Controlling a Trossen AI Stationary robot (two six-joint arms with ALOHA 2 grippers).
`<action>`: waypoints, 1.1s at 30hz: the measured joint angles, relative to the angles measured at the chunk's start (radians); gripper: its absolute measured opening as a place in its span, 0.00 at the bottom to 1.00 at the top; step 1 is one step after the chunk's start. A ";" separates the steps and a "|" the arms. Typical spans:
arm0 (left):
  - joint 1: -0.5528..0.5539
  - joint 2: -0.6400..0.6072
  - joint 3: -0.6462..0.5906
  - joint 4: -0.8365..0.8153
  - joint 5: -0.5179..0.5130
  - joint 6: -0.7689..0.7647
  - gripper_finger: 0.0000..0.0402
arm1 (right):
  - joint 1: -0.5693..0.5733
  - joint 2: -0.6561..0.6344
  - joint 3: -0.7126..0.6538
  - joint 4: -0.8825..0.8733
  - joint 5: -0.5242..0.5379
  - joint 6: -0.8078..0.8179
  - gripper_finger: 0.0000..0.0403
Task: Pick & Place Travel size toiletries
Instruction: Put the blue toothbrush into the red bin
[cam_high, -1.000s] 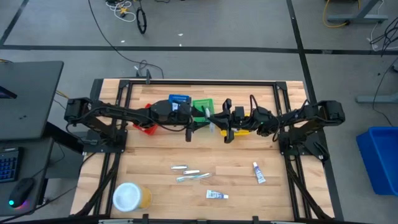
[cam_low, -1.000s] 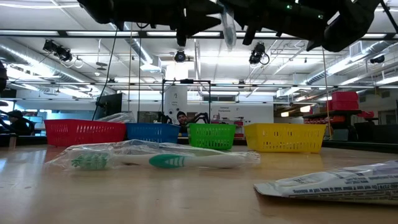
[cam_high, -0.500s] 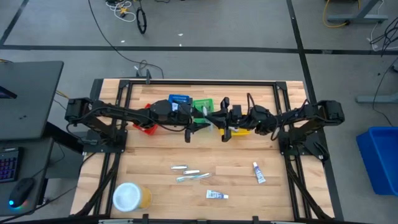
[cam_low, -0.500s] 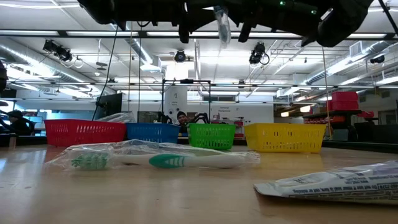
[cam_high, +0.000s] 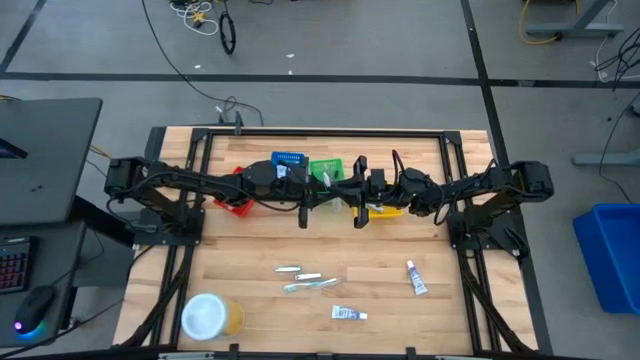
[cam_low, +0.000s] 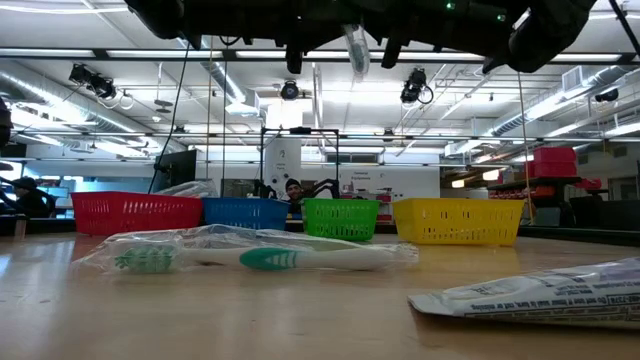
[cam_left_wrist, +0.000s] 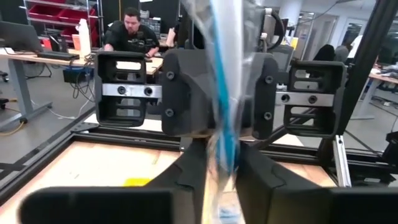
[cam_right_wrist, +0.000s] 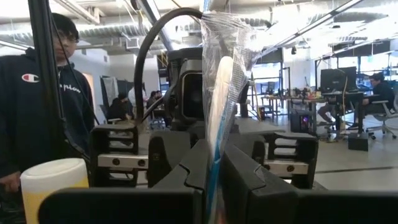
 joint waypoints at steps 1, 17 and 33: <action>0.000 0.000 0.000 -0.002 0.000 0.000 0.15 | 0.000 0.000 0.000 0.000 0.007 -0.001 0.07; 0.002 -0.007 0.000 -0.247 -0.117 -0.083 0.10 | 0.000 -0.038 -0.001 -0.202 0.106 0.023 0.21; 0.107 -0.288 -0.001 -1.013 -0.417 -0.316 0.09 | -0.034 -0.206 -0.001 -0.580 0.105 0.016 0.30</action>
